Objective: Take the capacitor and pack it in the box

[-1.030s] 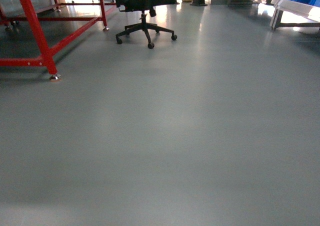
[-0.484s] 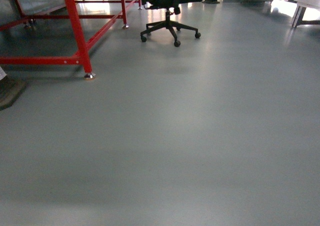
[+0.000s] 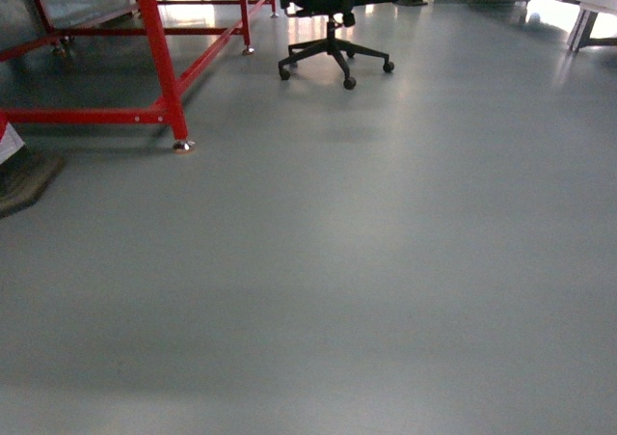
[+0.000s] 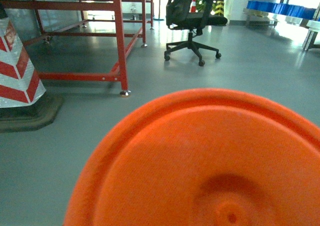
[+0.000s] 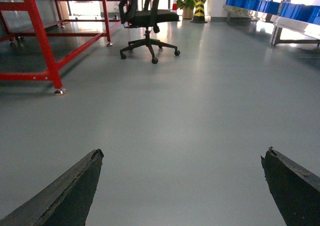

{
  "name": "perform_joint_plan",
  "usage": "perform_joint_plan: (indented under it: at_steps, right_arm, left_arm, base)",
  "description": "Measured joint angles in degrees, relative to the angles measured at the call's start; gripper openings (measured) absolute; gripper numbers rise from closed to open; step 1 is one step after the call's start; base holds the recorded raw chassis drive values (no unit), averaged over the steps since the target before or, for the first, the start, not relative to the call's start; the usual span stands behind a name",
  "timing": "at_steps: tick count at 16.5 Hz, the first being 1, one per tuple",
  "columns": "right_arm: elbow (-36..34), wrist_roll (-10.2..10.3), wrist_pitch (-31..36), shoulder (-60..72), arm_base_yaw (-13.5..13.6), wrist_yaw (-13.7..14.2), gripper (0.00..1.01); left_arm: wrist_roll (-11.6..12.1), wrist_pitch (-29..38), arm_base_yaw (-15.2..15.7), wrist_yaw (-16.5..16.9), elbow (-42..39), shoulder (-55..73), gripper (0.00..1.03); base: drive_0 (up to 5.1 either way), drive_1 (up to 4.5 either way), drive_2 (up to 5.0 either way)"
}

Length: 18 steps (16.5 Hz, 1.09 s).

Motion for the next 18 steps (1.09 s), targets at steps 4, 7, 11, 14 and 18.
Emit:
perform_joint_plan:
  at_steps: [4,7,11,14,18]
  right_arm:
    - [0.0,0.0,0.33,0.0,0.0,0.0,0.98]
    - [0.0,0.0,0.15,0.0,0.0,0.02,0.98]
    - [0.0,0.0,0.17,0.0,0.0,0.0,0.98]
    - [0.0,0.0,0.22,0.0,0.0,0.0,0.98]
    - [0.0,0.0,0.28,0.0,0.0,0.0,0.98]
  left_arm:
    - [0.0,0.04,0.0,-0.04,0.0,0.0,0.43]
    - [0.0,0.13,0.0,0.0,0.0,0.0,0.43]
    - [0.0,0.02,0.02,-0.04,0.0,0.0,0.43]
    - [0.0,0.02,0.0,-0.13,0.0,0.0,0.43]
    - [0.0,0.02,0.02,-0.04,0.0,0.0,0.43]
  base:
    - [-5.1,2.35,2.4]
    - [-4.9,2.51,2.5]
    - [-5.0,2.37,2.4]
    - [-5.0,2.43,2.4]
    - [-5.1,2.33,2.3]
